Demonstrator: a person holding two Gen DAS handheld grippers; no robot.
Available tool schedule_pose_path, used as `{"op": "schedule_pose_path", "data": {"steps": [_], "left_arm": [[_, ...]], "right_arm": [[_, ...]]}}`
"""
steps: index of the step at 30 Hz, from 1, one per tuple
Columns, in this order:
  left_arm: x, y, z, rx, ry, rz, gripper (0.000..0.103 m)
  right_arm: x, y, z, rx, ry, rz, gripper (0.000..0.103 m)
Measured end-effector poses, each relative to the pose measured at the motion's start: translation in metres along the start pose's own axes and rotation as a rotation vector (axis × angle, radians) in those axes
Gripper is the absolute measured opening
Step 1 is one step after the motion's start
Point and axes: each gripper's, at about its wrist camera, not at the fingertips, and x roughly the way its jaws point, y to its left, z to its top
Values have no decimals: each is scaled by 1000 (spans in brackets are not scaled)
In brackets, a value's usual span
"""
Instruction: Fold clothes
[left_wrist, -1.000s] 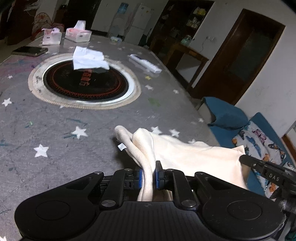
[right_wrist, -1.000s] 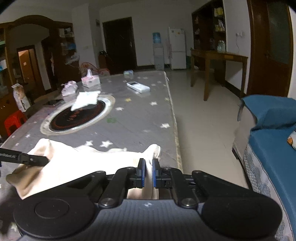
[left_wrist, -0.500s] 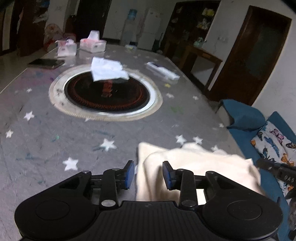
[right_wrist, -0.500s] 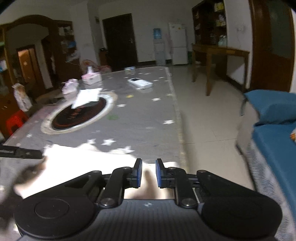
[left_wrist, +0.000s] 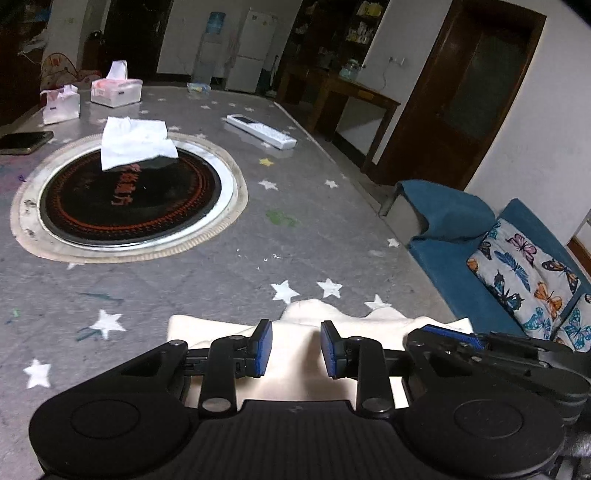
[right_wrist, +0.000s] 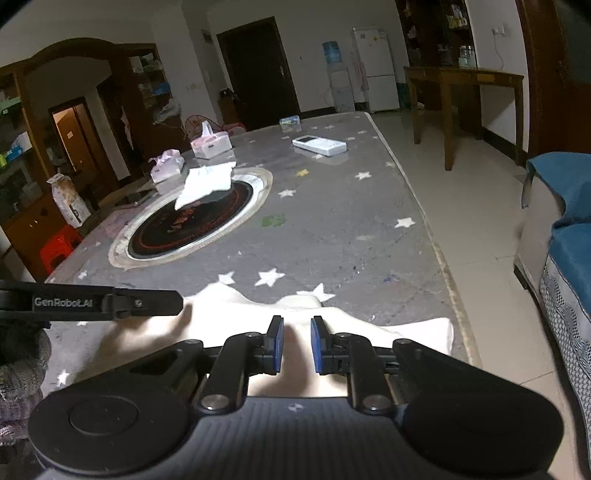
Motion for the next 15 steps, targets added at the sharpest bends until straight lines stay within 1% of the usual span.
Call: {"op": "schedule_pose_path", "data": {"steps": [3, 6, 8, 10, 11, 15], "left_arm": [[9, 2, -2, 7, 2, 7, 30], [9, -1, -3, 19, -3, 13, 31], [6, -2, -3, 14, -6, 12, 33], [0, -3, -5, 18, -9, 11, 33], [-3, -5, -7, 25, -12, 10, 33], [-22, -13, -18, 73, -27, 2, 36]], "right_arm": [[7, 0, -2, 3, 1, -10, 16], [7, 1, -2, -18, 6, -6, 22], [1, 4, -2, -31, 1, -2, 31], [-5, 7, -2, -44, -4, 2, 38], [-9, 9, -3, -54, -3, 9, 43], [-26, 19, -11, -97, 4, 21, 56]]}}
